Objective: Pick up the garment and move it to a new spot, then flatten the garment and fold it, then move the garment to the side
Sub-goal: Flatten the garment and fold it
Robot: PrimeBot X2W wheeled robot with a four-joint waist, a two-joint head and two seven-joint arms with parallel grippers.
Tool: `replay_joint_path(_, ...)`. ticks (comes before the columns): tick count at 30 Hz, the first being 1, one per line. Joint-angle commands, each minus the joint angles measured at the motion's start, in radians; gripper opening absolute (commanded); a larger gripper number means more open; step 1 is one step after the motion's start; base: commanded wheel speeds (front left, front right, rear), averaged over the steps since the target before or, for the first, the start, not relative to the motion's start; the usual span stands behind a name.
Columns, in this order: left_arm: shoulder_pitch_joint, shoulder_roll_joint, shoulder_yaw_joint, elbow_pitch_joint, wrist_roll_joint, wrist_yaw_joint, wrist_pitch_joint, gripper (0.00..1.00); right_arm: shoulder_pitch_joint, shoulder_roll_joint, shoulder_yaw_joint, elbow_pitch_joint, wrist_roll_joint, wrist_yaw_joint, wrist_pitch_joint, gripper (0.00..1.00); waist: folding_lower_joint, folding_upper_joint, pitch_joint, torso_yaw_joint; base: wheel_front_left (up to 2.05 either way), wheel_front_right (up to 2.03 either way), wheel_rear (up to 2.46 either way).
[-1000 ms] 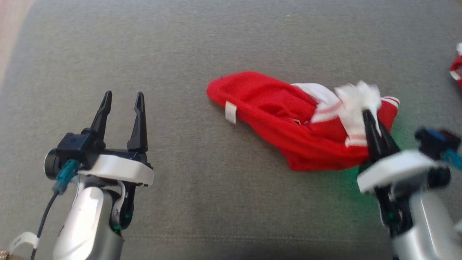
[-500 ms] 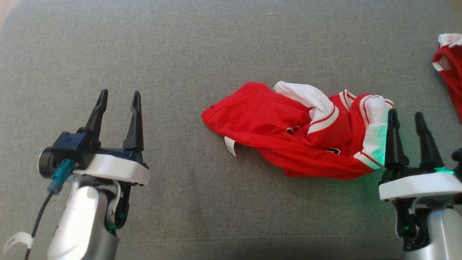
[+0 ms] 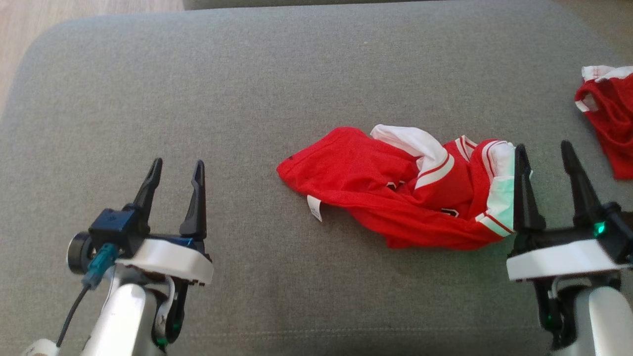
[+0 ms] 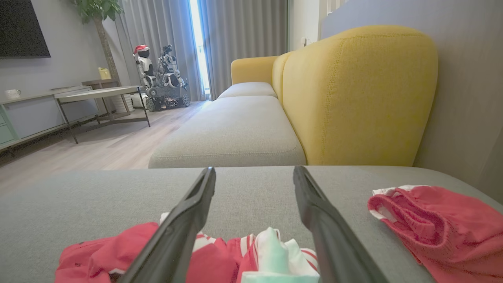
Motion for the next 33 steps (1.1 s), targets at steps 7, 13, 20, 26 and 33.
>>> replay_joint_path(7, -0.007, 0.023, 0.02, -0.039, -0.009, 0.007, 0.013, 1.0, 0.021, -0.003, 0.032, -0.036, 0.004, 0.003, 0.011, 1.0, 0.0, 0.0, -0.02, -0.005, 0.0, 0.0, 0.0)
replay_joint_path(13, -0.006, 0.028, 0.013, -0.044, -0.011, 0.008, 0.017, 1.0, 0.02, -0.003, 0.035, -0.036, 0.01, 0.003, 0.015, 1.0, 0.0, 0.0, -0.021, -0.008, 0.0, 0.0, 0.0)
replay_joint_path(20, -0.025, 0.025, -0.013, -0.041, -0.029, -0.023, 0.035, 1.0, 0.017, -0.003, 0.035, -0.043, 0.02, 0.003, 0.021, 1.0, 0.0, 0.0, -0.006, -0.009, 0.0, 0.0, 0.0)
replay_joint_path(26, -0.127, 0.021, -0.098, 0.019, -0.049, -0.119, 0.145, 1.0, -0.009, -0.003, 0.045, -0.05, 0.023, 0.003, 0.028, 1.0, 0.0, 0.0, 0.039, -0.028, 0.0, 0.0, 0.0)
replay_joint_path(33, -0.255, 0.014, -0.185, 0.185, -0.083, -0.171, 0.252, 1.0, -0.041, -0.003, 0.067, -0.045, 0.036, 0.003, 0.021, 1.0, 0.0, 0.0, 0.092, -0.08, 0.0, 0.0, 0.0)
